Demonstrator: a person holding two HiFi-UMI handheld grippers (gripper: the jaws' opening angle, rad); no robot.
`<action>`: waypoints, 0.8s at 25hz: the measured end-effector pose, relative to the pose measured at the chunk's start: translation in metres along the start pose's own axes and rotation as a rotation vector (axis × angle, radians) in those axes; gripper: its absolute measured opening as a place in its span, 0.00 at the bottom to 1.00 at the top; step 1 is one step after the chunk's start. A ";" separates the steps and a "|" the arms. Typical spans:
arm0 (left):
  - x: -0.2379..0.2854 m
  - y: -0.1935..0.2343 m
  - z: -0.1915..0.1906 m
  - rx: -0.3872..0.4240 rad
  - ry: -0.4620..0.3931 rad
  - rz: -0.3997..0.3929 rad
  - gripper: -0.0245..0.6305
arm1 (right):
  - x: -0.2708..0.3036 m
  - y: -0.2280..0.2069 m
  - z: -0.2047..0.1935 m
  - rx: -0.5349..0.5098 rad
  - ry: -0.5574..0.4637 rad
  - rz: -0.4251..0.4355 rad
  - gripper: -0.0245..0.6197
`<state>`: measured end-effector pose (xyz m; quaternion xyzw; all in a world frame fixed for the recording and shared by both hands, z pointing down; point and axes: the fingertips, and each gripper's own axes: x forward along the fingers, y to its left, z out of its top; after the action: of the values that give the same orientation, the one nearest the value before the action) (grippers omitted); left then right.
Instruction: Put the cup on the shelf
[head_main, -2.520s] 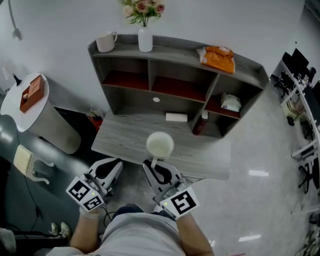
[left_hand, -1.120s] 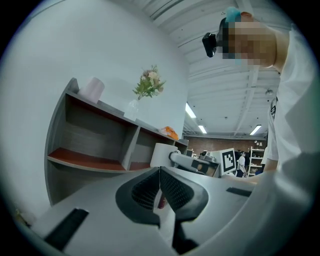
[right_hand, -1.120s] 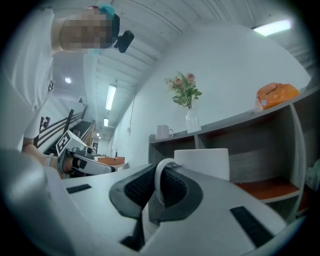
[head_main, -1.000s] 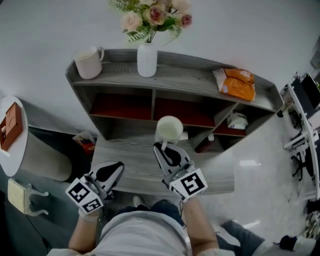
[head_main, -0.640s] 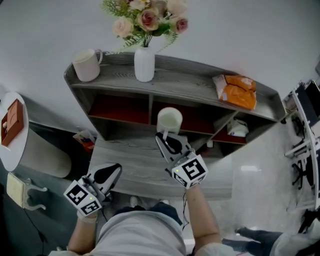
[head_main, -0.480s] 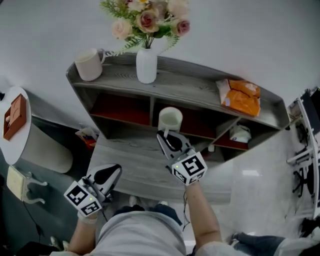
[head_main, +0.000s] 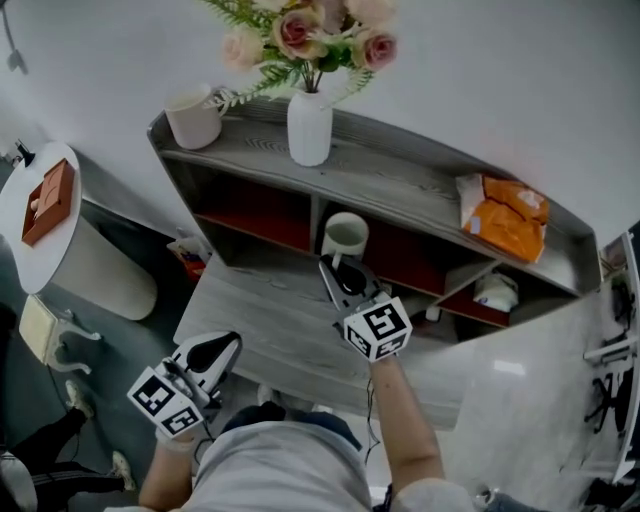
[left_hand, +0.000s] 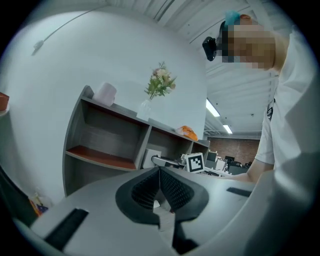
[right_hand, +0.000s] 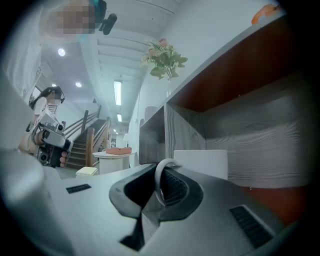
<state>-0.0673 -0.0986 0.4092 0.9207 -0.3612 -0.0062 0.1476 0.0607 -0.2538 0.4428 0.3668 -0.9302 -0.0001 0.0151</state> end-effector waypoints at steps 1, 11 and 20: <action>0.000 0.000 -0.001 -0.002 0.000 0.009 0.06 | 0.001 -0.001 -0.002 0.001 -0.001 0.003 0.08; 0.002 -0.004 -0.005 -0.008 -0.003 0.053 0.06 | 0.015 -0.026 -0.013 0.025 0.067 -0.059 0.08; 0.006 -0.004 -0.003 -0.004 -0.008 0.046 0.06 | 0.022 -0.031 -0.014 0.072 0.088 -0.102 0.08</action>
<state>-0.0598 -0.0993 0.4115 0.9119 -0.3827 -0.0071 0.1482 0.0664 -0.2910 0.4569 0.4136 -0.9082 0.0485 0.0426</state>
